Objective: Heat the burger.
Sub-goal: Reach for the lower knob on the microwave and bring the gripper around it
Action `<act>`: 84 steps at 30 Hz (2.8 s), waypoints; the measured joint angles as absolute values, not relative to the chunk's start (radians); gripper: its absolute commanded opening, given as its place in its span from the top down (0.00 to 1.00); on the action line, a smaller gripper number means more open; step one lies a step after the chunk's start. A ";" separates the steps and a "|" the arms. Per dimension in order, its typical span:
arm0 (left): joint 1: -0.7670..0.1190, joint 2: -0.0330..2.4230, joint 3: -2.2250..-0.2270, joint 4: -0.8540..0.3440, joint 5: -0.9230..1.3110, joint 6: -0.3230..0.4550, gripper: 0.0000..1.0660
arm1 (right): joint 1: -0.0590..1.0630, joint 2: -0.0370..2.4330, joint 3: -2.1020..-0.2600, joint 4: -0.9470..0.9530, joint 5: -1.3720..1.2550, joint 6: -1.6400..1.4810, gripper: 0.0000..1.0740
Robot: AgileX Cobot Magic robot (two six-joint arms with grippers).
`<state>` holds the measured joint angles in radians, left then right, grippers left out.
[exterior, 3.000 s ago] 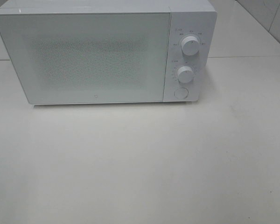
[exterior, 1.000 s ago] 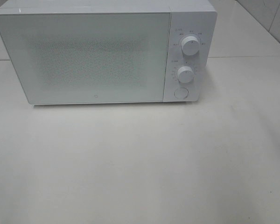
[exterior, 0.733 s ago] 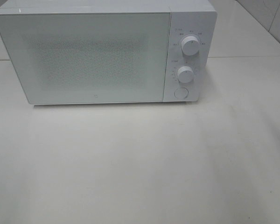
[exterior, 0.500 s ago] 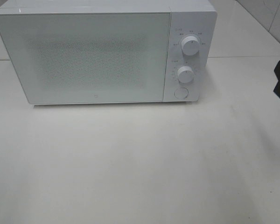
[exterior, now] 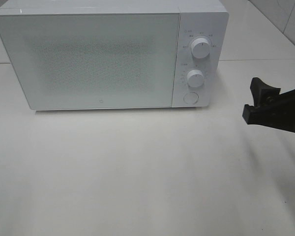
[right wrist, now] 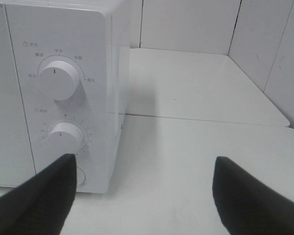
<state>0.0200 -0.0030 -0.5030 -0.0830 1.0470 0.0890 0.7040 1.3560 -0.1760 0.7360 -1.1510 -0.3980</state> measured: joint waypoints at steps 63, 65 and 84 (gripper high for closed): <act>0.020 -0.003 -0.503 -0.083 1.047 0.089 0.02 | 0.726 1.993 -0.746 0.812 -1.127 -0.340 0.29; 0.020 -0.003 -0.503 -0.083 1.047 0.089 0.02 | 0.716 2.001 -0.761 0.798 -1.125 -0.339 0.29; 0.020 -0.003 -0.503 -0.083 1.047 0.089 0.02 | 0.670 2.078 -0.835 0.764 -1.091 -0.338 0.29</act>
